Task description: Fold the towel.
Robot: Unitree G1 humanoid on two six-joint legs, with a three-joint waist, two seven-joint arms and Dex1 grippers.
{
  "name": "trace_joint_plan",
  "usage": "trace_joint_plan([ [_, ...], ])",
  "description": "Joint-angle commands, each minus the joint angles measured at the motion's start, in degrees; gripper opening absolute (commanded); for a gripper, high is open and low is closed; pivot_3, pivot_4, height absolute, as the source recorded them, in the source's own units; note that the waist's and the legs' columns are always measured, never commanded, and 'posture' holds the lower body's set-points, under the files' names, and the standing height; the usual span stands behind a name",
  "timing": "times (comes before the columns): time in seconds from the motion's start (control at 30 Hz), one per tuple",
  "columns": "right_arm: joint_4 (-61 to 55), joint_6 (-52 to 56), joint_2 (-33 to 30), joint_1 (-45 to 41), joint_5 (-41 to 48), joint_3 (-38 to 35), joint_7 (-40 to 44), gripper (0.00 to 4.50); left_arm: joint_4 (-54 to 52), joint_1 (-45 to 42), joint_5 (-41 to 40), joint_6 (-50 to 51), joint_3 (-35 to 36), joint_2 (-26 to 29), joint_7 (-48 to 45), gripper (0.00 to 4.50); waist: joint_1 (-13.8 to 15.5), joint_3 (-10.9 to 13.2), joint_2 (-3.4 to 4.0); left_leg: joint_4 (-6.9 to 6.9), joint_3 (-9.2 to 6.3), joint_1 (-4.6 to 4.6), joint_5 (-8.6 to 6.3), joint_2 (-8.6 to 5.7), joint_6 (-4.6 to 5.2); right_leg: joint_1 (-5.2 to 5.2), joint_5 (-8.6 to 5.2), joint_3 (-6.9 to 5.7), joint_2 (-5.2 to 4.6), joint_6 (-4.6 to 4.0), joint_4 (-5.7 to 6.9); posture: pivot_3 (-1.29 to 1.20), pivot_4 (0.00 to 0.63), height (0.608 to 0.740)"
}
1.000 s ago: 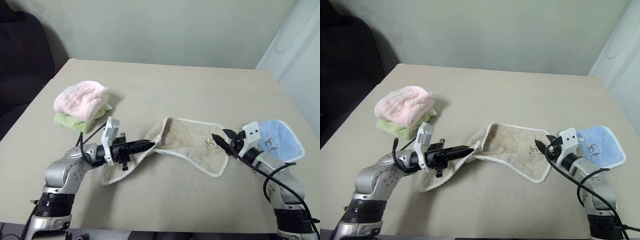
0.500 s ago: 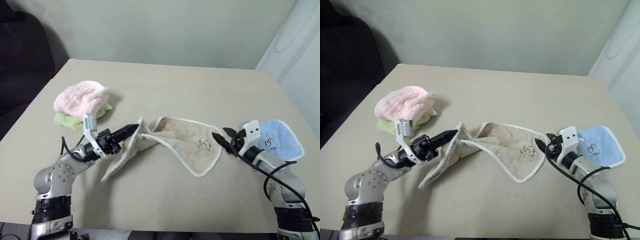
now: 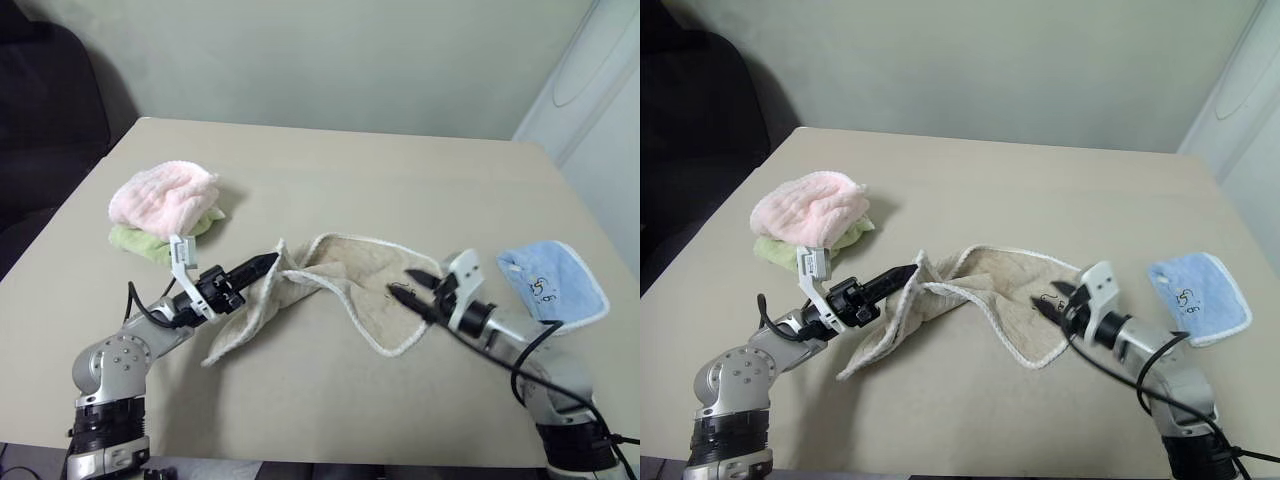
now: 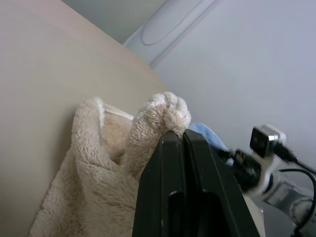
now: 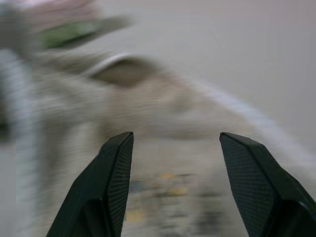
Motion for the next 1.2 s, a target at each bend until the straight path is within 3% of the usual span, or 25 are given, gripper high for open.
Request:
trace_joint_plan([
  [0.03, 0.9, 0.7, -1.3, 1.8, -2.7, 3.3, 0.6, 2.97, -1.4, -0.6, -0.8, -0.3, 0.7, 0.2, 0.0, 0.04, 0.0, 0.0, -0.01, 0.01, 0.00, 0.00, -0.01, -0.01, -0.02, 0.01, 0.00, 0.00, -0.02, 0.00, 0.00, 0.00, 0.150, 0.740],
  [0.23, 4.5, 2.2, -1.6, 3.4, -5.0, 4.0, -1.1, 2.97, 4.0, -4.3, 0.5, -3.7, 5.5, 3.2, 0.4, 0.04, 0.0, -0.1, -0.27, 0.02, -0.01, 0.05, 0.03, 0.02, -0.07, 0.04, -0.22, 0.03, 0.02, 0.34, 0.02, 0.00, 0.150, 0.740],
  [0.5, 5.0, 2.8, -1.3, 4.0, -5.3, 4.1, -1.6, 2.97, 13.4, -9.7, 1.2, -6.3, 11.9, 7.1, 2.1, 0.04, 0.1, -0.3, -0.59, 0.01, -0.06, 0.01, -0.02, 0.01, -0.10, 0.02, -0.02, 0.03, 0.04, -0.02, 0.01, 0.00, 0.150, 0.740],
  [0.7, 4.1, 2.4, -1.4, 4.1, -5.0, 3.2, -1.6, 2.97, 14.8, -9.8, 2.8, -7.5, 12.1, 7.3, 2.8, 0.04, 0.1, -0.4, -0.68, 0.01, -0.08, 0.00, -0.03, -0.02, -0.10, 0.02, -0.10, 0.03, 0.03, -0.04, 0.01, 0.00, 0.150, 0.740],
  [1.0, -8.6, 3.0, -5.5, 6.2, 5.3, -6.8, 3.5, 2.97, 11.1, -7.6, 5.3, -6.9, 8.0, 6.9, 0.8, 0.04, 0.2, -0.3, -0.65, 0.00, -0.07, -0.34, -0.04, -0.07, -0.21, -0.28, -0.15, 0.04, 0.01, -0.21, 0.00, 0.00, 0.150, 0.740],
  [1.1, -11.1, 5.3, -6.5, 5.6, 9.4, -10.0, 3.9, 3.45, 10.0, -7.1, 6.0, -7.1, 6.4, 6.6, -0.1, 0.00, 0.1, -0.3, -0.71, -0.05, -0.08, -0.27, 0.07, 0.07, -0.62, -0.28, -0.18, 0.01, 0.18, -0.17, 0.04, 0.00, 0.150, 0.740],
  [1.2, -11.7, 7.2, -6.5, 2.8, 13.0, -13.5, 2.1, 4.35, 8.9, -6.5, 7.1, -7.4, 4.6, 6.6, -1.1, 0.00, 0.0, -0.3, -0.67, -0.09, -0.08, -0.20, 0.03, 0.13, -0.60, -0.29, -0.36, 0.01, 0.27, 0.12, 0.06, 0.00, 0.150, 0.740],
])
